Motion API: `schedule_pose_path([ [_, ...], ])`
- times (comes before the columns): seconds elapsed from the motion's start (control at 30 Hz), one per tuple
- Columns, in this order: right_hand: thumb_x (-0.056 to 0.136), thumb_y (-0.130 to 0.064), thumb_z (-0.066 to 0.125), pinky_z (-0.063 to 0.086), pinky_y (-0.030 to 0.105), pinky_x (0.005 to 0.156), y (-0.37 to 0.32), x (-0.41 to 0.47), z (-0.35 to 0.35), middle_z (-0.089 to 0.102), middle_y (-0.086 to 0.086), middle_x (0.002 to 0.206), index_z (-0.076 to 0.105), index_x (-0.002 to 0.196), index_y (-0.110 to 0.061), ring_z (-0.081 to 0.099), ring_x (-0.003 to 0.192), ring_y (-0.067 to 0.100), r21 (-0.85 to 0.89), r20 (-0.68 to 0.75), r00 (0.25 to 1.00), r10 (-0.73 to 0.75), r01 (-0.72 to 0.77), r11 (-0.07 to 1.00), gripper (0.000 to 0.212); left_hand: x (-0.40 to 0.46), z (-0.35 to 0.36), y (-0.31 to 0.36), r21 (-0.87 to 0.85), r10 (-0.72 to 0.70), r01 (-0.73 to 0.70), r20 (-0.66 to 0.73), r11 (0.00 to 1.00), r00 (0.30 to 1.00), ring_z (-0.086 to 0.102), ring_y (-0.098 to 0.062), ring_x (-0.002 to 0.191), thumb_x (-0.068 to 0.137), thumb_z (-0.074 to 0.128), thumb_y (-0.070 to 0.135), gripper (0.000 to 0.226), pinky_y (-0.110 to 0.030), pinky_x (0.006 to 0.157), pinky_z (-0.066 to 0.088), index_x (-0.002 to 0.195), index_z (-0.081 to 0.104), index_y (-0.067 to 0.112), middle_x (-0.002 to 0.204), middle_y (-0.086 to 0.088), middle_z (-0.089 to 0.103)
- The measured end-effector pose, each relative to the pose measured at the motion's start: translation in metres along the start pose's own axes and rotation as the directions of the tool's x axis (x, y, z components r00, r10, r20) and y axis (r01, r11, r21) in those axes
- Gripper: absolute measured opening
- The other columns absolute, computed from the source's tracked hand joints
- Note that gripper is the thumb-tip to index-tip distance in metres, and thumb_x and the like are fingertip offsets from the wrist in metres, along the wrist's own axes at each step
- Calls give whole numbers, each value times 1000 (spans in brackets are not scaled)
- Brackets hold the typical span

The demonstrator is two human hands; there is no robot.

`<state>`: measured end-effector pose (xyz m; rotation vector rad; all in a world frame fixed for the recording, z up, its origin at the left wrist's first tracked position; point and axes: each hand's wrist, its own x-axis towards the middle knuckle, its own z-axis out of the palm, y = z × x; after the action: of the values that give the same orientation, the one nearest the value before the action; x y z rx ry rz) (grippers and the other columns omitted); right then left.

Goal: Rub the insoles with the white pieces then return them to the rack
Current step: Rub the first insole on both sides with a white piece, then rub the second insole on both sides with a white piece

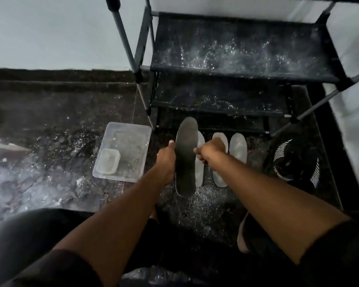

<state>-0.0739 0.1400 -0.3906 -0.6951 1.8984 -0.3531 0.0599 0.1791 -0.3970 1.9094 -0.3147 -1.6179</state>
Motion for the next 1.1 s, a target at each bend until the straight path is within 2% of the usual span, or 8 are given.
schedule_pose_path([
  [0.1,87,-11,70,44,24,43,10,40,20,65,8,76,62,88,-5,57,53,15,-3,70,997,-20,20,1000,10,48,5,-9,-14,-30,30,-35,999,999,63,-46,116,95,45,65,73,-54,99,55,129,67,4,127,-32,61],
  [0.23,83,-13,71,48,23,46,28,88,44,65,10,87,62,97,-10,61,63,17,20,127,992,16,-19,1000,17,137,4,-34,-7,-88,88,-58,996,994,70,-37,105,70,45,79,90,-56,95,57,126,69,12,123,-17,71],
  [0.43,62,-28,82,60,47,72,74,174,94,73,16,84,67,92,-3,72,76,32,-83,115,990,78,-68,994,41,116,16,-11,-39,-140,138,-62,990,988,65,-36,115,101,41,63,67,-54,104,52,133,60,7,127,-15,66],
  [0.5,68,-29,85,59,42,59,72,173,104,72,16,72,70,91,4,71,63,30,-123,53,995,87,-80,989,43,121,20,-11,-45,-152,149,-60,988,987,63,-36,118,101,41,62,69,-54,105,51,138,58,6,133,-16,63],
  [0.6,76,-26,83,49,25,47,57,161,108,74,18,86,69,96,5,68,62,25,-165,11,997,82,-79,983,40,133,22,-14,-49,-133,129,-80,990,988,62,-35,121,105,38,58,65,-52,107,50,139,58,7,134,-16,62],
  [0.87,71,-23,87,60,42,78,51,165,121,69,20,111,64,111,1,69,98,32,-243,-51,998,46,-57,968,52,153,12,-35,-44,-115,112,-56,993,992,60,-22,104,108,31,55,65,-36,87,49,143,52,5,137,-12,60],
  [1.0,73,-22,86,57,44,88,59,165,125,63,22,124,59,120,1,63,111,34,-259,-85,996,37,-58,964,60,154,10,-36,9,-87,88,-76,996,993,60,-32,123,104,30,65,75,-50,110,47,145,52,7,139,-17,61],
  [1.1,73,-22,87,55,46,90,63,165,127,63,22,124,60,120,1,62,113,35,-260,-110,994,13,-42,965,59,153,12,-34,4,-101,102,-86,995,991,60,-34,125,102,30,68,79,-52,112,46,146,52,7,139,-17,61],
])
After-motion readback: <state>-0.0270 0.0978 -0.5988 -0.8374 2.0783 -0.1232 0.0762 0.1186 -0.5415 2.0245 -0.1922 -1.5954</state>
